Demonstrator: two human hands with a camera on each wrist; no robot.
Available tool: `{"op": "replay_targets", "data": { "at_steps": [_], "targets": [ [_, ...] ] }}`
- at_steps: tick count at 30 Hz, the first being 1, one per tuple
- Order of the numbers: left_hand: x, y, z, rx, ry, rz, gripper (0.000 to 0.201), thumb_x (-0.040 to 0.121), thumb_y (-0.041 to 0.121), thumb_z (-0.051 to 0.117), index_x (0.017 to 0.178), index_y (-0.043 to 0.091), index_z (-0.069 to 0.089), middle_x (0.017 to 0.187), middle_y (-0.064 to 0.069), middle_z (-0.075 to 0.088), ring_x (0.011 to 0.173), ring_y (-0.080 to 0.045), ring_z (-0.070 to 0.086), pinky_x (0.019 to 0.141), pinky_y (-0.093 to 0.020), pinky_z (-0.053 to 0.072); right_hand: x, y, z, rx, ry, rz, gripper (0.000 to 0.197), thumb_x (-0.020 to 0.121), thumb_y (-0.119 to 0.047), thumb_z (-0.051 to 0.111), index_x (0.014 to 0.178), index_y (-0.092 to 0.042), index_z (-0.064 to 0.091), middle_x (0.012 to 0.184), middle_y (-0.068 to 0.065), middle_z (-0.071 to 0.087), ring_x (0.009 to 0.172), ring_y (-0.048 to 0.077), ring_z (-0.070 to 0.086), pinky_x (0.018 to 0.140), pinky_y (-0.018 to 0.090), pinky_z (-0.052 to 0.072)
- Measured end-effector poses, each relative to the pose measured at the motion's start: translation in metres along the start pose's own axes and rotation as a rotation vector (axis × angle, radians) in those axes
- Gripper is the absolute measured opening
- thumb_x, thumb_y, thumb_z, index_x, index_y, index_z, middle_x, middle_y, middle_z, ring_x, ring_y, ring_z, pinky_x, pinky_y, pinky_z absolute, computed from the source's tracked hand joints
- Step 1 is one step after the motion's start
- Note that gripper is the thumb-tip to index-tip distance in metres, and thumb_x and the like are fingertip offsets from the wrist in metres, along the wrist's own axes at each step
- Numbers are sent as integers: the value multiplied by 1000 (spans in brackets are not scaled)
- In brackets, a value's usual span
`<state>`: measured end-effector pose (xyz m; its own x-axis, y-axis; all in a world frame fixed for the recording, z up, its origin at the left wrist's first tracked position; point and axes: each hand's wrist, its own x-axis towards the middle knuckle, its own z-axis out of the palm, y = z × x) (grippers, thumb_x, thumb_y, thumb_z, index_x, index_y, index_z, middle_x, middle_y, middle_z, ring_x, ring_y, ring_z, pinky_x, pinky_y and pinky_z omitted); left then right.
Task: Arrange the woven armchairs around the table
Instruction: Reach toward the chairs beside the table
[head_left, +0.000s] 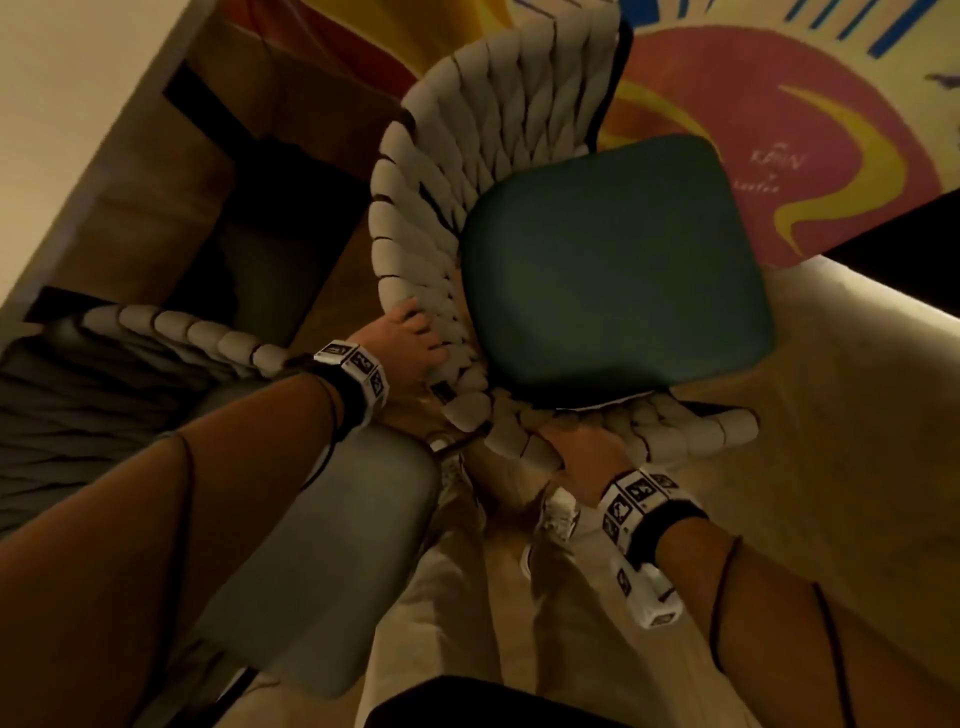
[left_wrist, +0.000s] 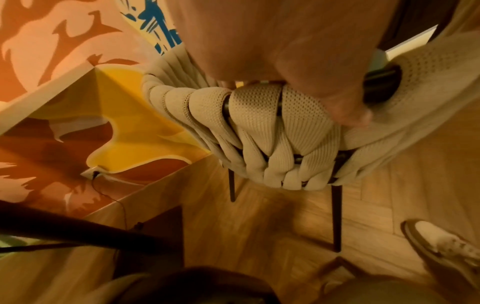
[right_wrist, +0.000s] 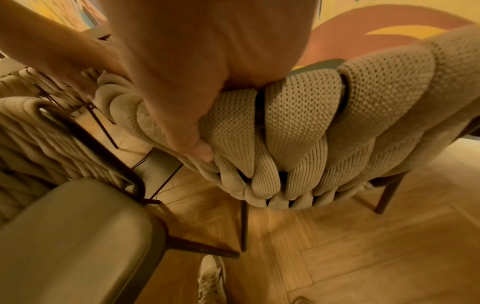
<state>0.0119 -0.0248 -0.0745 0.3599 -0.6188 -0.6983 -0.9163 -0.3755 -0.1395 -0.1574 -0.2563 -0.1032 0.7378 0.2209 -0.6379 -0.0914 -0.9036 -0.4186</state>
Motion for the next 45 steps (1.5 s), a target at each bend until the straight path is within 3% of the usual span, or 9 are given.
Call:
{"op": "replay_targets", "data": {
  "at_steps": [13, 15, 18, 21, 25, 30, 35, 40, 45],
  "targets": [
    [25, 117, -44, -301, 103, -42, 57, 91, 53, 50, 137, 19, 46, 140, 0, 51, 135, -27, 36, 120, -47, 13, -55, 90, -22, -25, -68, 263, 53, 80, -17, 59, 130, -34, 57, 134, -5, 59, 126, 23, 50, 104, 35, 35],
    [25, 121, -50, -411, 78, -21, 54, 90, 57, 49, 131, 23, 51, 136, -1, 55, 134, -25, 40, 116, -45, 19, -61, 92, -25, 330, 121, 344, 47, 80, -11, 61, 124, -25, 63, 130, 3, 62, 122, 25, 55, 100, 30, 41],
    [23, 99, -60, -728, 189, -72, 44, 94, 56, 40, 119, 26, 60, 121, -1, 60, 125, -24, 48, 110, -44, 31, -75, 84, -22, 601, 782, 571, 50, 80, -24, 62, 130, -21, 56, 133, 10, 55, 119, 29, 54, 96, 37, 45],
    [26, 53, -66, -915, 523, -512, 43, 94, 48, 45, 119, 15, 58, 122, -9, 57, 116, -32, 53, 98, -49, 45, -98, 69, -1, 783, 1046, 968, 64, 83, -28, 64, 141, -12, 43, 144, 18, 44, 131, 34, 44, 106, 44, 36],
    [43, -6, -58, -1266, 516, -1090, 52, 91, 37, 54, 131, 6, 41, 136, -18, 47, 122, -41, 50, 95, -49, 44, -101, 65, 51, 1300, 1008, 1187, 70, 80, -48, 63, 138, -13, 44, 127, 3, 54, 114, 23, 54, 98, 41, 42],
    [67, -14, -54, -1395, 298, -1076, 61, 93, 29, 55, 143, 9, 27, 139, -20, 50, 122, -39, 55, 93, -43, 46, -70, 44, 77, 1861, 762, 1041, 57, 94, -47, 52, 143, -23, 38, 130, 7, 55, 113, 28, 59, 91, 46, 52],
    [63, -16, -48, -1417, 276, -1077, 59, 91, 27, 56, 141, 10, 30, 136, -20, 53, 119, -40, 57, 93, -45, 47, -32, 29, 72, 1897, 799, 1038, 60, 79, -46, 71, 134, -31, 51, 132, 6, 59, 105, 34, 65, 67, 47, 61],
    [43, -6, -33, -1440, 286, -1142, 50, 92, 27, 55, 134, 9, 35, 135, -20, 53, 118, -41, 57, 88, -45, 46, -29, 27, 61, 1819, 845, 1059, 50, 84, -45, 66, 130, -28, 56, 118, 3, 65, 100, 28, 65, 73, 51, 61],
    [15, 9, -12, -1567, 310, -1251, 47, 92, 26, 55, 131, 8, 36, 134, -22, 53, 119, -43, 55, 91, -47, 44, -19, 49, 68, 1623, 853, 1106, 90, 51, -66, 66, 127, -21, 52, 120, 7, 66, 105, 32, 64, 90, 54, 54]
  ]
}}
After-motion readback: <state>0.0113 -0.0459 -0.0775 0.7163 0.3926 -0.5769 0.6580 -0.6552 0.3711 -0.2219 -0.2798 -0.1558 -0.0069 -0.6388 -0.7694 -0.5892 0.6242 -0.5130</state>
